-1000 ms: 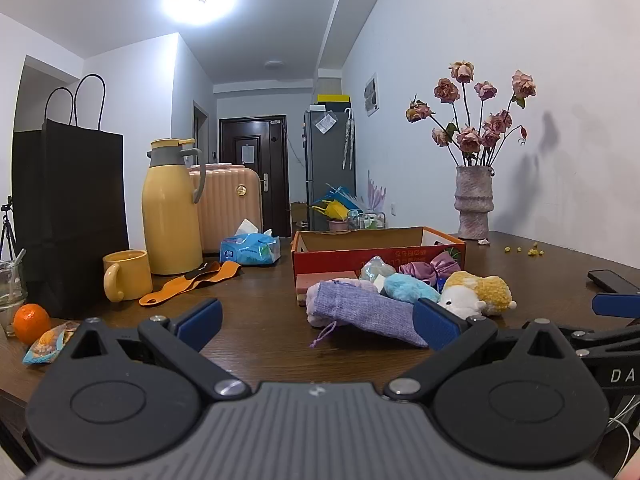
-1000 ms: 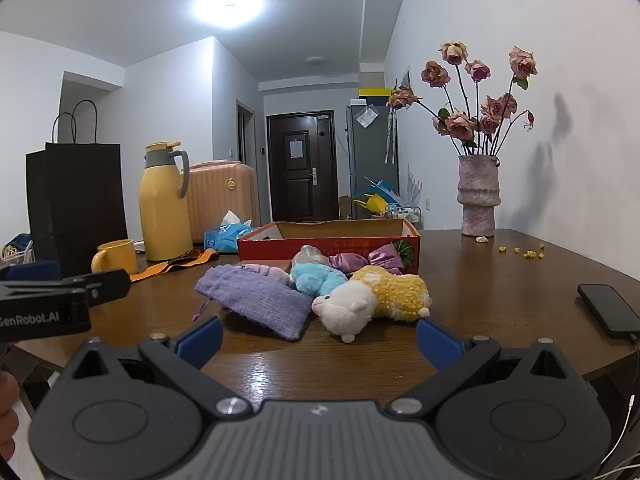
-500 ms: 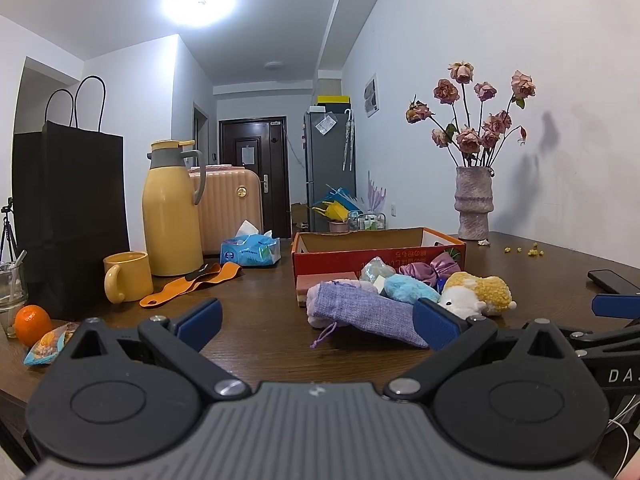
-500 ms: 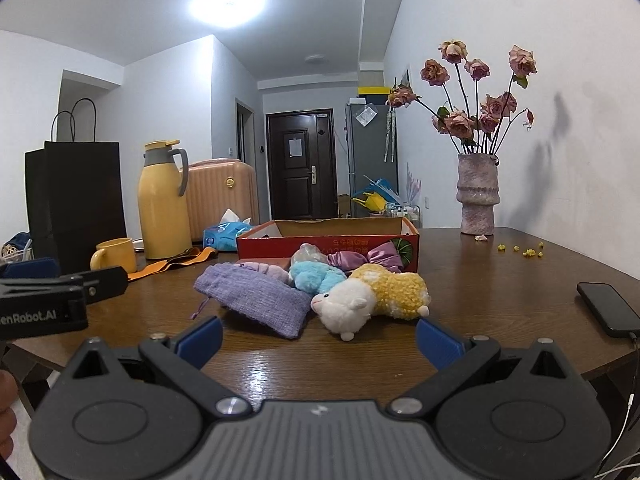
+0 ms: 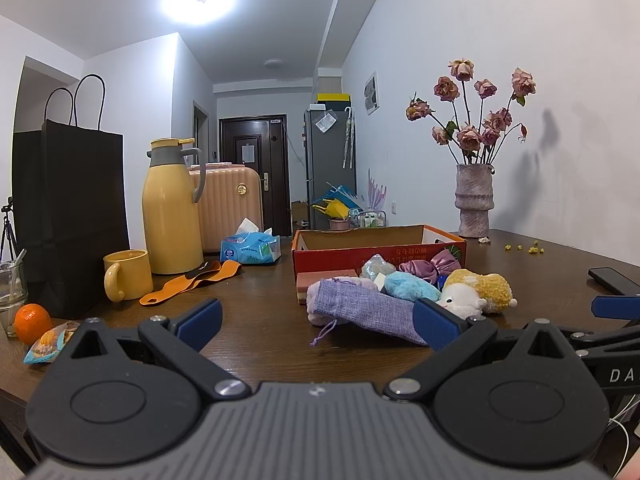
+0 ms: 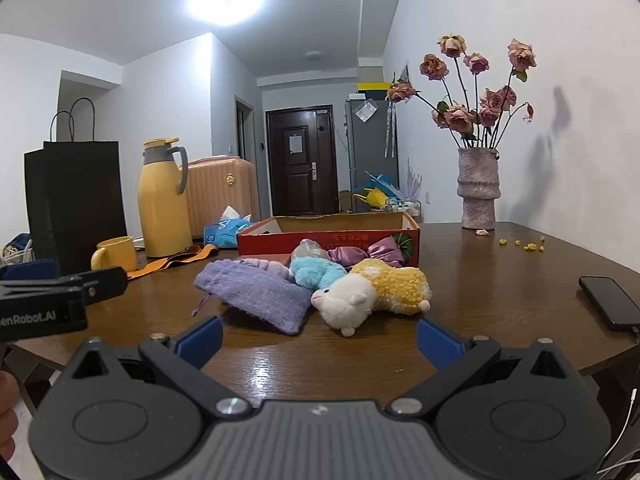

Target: Organize soft objects

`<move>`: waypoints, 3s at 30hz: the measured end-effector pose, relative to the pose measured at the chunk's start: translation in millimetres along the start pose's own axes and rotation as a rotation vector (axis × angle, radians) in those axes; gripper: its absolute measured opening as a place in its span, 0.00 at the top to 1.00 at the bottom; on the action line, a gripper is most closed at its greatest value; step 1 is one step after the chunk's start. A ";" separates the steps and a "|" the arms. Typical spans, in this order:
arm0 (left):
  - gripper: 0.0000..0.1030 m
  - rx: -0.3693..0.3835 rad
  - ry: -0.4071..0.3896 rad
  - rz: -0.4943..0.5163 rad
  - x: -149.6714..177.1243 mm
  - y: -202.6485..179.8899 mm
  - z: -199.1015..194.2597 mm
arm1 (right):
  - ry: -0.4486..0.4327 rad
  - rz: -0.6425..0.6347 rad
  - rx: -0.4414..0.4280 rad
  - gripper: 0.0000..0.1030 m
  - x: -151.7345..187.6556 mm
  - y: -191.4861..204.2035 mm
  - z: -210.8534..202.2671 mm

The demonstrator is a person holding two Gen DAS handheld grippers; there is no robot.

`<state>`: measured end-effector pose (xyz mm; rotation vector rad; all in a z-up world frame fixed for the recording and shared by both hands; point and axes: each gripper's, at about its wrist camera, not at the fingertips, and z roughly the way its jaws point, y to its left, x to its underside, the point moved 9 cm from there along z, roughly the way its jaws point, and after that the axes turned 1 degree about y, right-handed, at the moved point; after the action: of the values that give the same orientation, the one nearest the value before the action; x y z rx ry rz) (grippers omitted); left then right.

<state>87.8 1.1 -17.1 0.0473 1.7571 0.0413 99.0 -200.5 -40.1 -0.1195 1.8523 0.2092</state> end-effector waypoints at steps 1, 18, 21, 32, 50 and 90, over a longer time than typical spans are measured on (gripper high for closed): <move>0.00 0.000 0.000 0.000 0.2 0.1 -0.2 | -0.001 -0.002 -0.001 0.00 -0.1 0.4 0.0; 0.00 -0.004 0.009 -0.004 0.9 -0.5 2.3 | 0.004 -0.001 0.001 0.00 1.7 -0.2 1.0; 0.00 -0.004 0.010 -0.004 0.9 -0.5 2.3 | 0.006 -0.002 0.001 0.00 2.2 0.0 1.5; 0.00 -0.001 0.012 -0.003 1.4 -1.6 2.3 | 0.011 -0.002 0.002 0.00 3.8 0.4 2.8; 0.00 0.001 0.044 0.002 5.1 -1.7 11.6 | 0.017 0.002 -0.002 0.00 4.9 1.6 6.4; 0.89 0.321 0.423 -0.135 46.6 -0.2 121.8 | 0.355 0.025 -0.225 0.64 22.4 34.5 124.2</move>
<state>198.8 3.7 -85.4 0.1626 2.1712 -0.3533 202.7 -140.8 -93.0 -0.3055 2.1791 0.4366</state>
